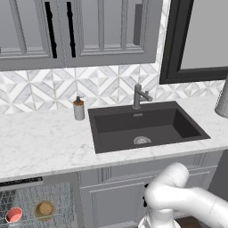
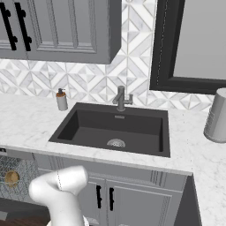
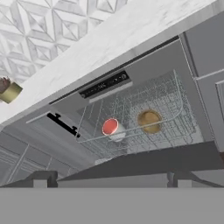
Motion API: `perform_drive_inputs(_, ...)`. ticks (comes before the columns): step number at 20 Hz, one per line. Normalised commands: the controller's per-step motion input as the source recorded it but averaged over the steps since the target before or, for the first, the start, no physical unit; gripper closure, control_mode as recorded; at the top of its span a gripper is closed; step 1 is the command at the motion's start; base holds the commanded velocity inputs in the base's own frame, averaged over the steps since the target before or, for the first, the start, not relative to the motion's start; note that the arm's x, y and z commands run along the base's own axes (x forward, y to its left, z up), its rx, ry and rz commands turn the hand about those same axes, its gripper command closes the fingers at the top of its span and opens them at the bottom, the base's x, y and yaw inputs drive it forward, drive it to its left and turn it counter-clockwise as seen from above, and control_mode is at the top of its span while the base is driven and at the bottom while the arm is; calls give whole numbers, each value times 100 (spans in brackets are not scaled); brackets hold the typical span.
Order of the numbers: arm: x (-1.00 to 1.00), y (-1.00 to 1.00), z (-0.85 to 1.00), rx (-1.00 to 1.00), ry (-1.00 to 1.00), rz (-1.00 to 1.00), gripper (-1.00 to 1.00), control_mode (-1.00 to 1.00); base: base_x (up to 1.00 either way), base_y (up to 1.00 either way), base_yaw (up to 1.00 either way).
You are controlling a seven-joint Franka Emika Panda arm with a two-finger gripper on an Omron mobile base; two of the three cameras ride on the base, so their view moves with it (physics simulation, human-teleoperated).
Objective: Pick up the cup and bowl from the counter, place them in the dishwasher, and close the dishwasher door.
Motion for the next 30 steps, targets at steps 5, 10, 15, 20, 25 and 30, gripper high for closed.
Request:
perform_drive_inputs(5, -11, 2, -16, -1, -5, 0, -100, -100, 0, 0, 0)
perform_drive_inputs(10, -4, 14, -48, -2, 0, 0, -100, -100, 0, 0, 0)
perform_drive_inputs(15, -22, 2, -51, 0, -2, 0, -100, -100, 0, 0, 0)
perform_drive_inputs(20, -18, 0, -62, -1, -5, 0, -100, -100, 0, 0, 0)
perform_drive_inputs(25, 1, 7, -60, -6, -5, 0, -100, -100, 0, 0, 0)
perform_drive_inputs(30, 24, 23, -39, -4, -8, -1, -100, -100, 0, 0, 0)
